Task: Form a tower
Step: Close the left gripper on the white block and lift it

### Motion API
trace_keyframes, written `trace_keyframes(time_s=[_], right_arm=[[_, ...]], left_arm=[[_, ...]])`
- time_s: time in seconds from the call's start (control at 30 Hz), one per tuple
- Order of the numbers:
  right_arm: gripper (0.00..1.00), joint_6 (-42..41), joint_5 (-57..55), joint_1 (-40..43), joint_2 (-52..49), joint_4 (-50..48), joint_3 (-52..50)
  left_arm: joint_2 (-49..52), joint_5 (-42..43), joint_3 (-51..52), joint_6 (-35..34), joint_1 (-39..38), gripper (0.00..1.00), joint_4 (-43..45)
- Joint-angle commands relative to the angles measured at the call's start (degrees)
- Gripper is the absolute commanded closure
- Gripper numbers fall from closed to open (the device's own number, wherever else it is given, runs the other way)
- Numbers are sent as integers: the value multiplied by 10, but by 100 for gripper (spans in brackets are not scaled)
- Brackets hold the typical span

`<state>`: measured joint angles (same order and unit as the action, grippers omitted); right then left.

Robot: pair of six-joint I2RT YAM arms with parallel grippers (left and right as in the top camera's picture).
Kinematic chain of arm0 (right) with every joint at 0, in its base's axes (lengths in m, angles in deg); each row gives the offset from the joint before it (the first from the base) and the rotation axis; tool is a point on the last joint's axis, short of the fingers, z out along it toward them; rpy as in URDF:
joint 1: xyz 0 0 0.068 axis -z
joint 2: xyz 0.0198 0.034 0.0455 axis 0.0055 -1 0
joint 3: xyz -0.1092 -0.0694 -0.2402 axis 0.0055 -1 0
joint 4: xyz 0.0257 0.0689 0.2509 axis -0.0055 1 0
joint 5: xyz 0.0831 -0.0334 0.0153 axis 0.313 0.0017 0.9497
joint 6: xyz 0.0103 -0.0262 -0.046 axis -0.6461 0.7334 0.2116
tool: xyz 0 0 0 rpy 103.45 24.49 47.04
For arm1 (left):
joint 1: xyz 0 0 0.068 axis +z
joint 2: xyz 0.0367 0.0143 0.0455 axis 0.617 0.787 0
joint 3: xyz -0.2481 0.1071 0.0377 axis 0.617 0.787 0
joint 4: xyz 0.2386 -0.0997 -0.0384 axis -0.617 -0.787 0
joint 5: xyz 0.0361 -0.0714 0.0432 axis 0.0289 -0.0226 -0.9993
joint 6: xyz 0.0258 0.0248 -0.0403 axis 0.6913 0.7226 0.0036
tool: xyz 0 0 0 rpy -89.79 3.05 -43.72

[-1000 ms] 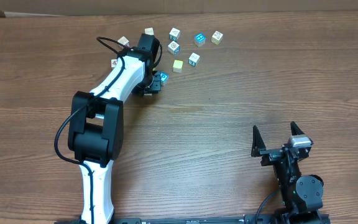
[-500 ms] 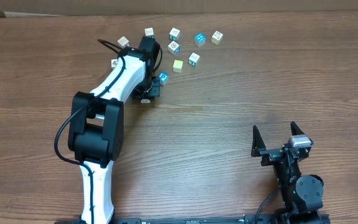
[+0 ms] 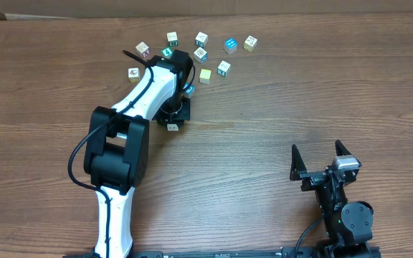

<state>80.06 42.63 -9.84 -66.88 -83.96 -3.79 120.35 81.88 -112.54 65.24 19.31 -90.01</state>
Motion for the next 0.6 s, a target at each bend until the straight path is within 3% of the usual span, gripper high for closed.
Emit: trace_keyframes(time_s=[0.0, 0.27, 0.57], right_arm=[[0, 1, 0, 2, 0, -2, -6], [0, 1, 0, 2, 0, -2, -6], [0, 1, 0, 2, 0, -2, -6]], left_arm=[[9, 21, 11, -19, -3, 80, -13], [-56, 17, 11, -19, -3, 82, -52], [-146, -76, 11, -27, 18, 80, -71]])
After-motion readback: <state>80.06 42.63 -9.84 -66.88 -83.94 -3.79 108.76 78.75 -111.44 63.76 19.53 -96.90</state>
